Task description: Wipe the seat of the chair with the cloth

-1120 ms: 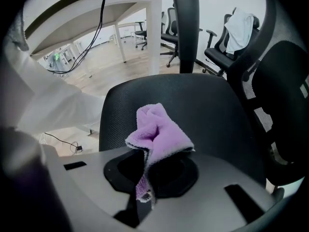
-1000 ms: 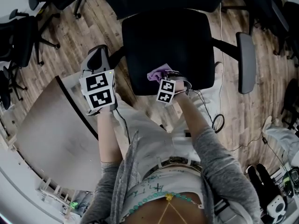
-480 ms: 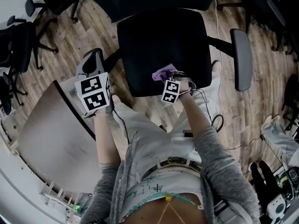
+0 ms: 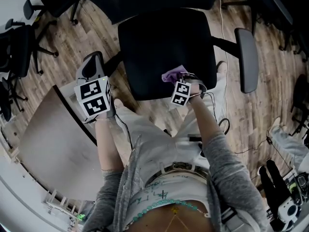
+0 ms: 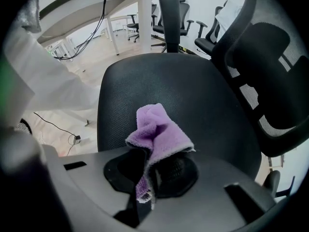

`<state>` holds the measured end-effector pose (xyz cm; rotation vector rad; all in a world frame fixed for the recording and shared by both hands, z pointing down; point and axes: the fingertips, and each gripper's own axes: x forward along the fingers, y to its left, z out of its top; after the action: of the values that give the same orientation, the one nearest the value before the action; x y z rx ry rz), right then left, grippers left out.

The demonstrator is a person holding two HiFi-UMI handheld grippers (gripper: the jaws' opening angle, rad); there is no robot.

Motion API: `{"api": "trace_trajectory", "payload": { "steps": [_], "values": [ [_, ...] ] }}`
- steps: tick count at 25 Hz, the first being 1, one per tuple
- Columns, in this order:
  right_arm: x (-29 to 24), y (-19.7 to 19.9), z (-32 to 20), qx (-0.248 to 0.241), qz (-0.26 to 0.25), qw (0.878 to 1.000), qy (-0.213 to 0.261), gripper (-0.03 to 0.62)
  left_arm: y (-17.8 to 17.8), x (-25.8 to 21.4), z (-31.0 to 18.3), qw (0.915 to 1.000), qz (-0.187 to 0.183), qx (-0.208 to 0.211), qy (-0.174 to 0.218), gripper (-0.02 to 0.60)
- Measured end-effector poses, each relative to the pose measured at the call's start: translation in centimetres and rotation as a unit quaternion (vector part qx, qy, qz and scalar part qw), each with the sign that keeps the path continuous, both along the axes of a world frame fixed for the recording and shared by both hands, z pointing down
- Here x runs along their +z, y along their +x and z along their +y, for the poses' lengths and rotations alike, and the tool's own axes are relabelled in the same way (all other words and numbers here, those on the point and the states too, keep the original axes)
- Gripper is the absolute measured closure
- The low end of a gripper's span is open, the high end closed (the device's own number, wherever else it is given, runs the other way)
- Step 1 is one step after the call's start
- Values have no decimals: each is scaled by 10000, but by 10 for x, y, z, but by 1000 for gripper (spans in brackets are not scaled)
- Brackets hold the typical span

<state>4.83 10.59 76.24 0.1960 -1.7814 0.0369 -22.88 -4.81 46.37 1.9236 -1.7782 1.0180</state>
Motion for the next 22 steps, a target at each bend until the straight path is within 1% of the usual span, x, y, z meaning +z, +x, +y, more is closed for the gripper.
{"api": "trace_trajectory", "payload": {
  "steps": [8,12,22],
  "values": [
    [2,30,-4,257,152,9996,-24,546,-1,2,1,10000,-2,2,-6,574],
    [-1,43,-8,279,214,9994,-49,546,2,0,0,10000,-17,-4,-5,574],
    [-6,79,-16,536,275,9982,-76,546,5,-1,0,10000,-20,-8,-6,574]
  ]
}}
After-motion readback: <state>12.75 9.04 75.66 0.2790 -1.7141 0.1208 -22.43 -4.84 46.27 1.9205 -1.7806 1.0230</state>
